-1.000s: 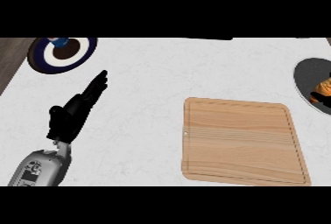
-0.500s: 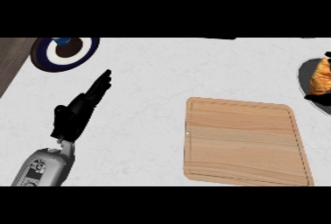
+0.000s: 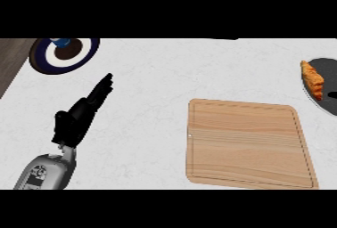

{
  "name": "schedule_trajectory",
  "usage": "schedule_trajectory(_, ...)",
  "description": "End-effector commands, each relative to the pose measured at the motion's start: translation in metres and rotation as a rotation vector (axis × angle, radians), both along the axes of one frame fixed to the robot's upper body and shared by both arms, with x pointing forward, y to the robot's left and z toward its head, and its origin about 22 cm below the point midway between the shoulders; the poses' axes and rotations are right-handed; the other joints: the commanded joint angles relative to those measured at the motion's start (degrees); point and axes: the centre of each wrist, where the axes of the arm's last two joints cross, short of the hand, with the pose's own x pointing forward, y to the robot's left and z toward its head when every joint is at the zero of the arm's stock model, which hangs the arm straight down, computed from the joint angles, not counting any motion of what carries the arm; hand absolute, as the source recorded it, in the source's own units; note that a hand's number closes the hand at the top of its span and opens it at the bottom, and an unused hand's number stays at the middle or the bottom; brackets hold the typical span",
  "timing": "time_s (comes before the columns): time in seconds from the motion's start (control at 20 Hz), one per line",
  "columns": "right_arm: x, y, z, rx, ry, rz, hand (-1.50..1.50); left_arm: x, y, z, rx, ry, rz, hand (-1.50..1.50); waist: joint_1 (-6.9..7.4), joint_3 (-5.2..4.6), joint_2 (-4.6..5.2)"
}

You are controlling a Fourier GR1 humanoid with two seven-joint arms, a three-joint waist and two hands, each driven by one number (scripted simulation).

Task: Pick the croissant from the cutting board and place it in the pan

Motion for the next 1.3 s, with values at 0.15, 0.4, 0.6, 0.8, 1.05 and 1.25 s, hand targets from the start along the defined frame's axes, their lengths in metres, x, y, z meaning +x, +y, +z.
schedule_trajectory(0.15, -0.036, -0.035, 0.0, 0.13, -0.032, 0.117, -1.5, -0.002, 0.0, 0.0, 0.006, 0.005, 0.003, 0.0, -0.94, 0.06, -0.18)
schedule_trajectory(0.4, -0.062, -0.051, -0.011, 0.148, -0.135, 0.158, -1.5, -0.002, 0.015, 0.001, 0.014, 0.0, 0.032, 0.0, -1.78, 0.11, -0.42)
schedule_trajectory(0.6, -0.077, -0.058, -0.019, 0.152, -0.138, 0.177, -1.5, -0.001, 0.016, 0.006, 0.018, 0.001, 0.045, 0.0, -2.2, 0.1, -0.76)
schedule_trajectory(0.8, -0.092, -0.063, -0.029, 0.182, -0.137, 0.168, -1.5, -0.007, 0.02, -0.003, -0.006, 0.002, 0.059, 0.0, -2.09, 0.08, -0.86)
schedule_trajectory(1.05, -0.103, -0.064, -0.041, 0.182, -0.14, 0.182, -1.5, -0.005, 0.02, -0.003, -0.008, 0.013, 0.051, 0.0, -2.67, 0.02, -1.06)
schedule_trajectory(1.25, -0.119, -0.067, -0.051, 0.174, -0.141, 0.171, -1.5, -0.003, 0.021, -0.001, 0.004, 0.007, 0.066, 0.0, -3.09, 0.07, -1.13)
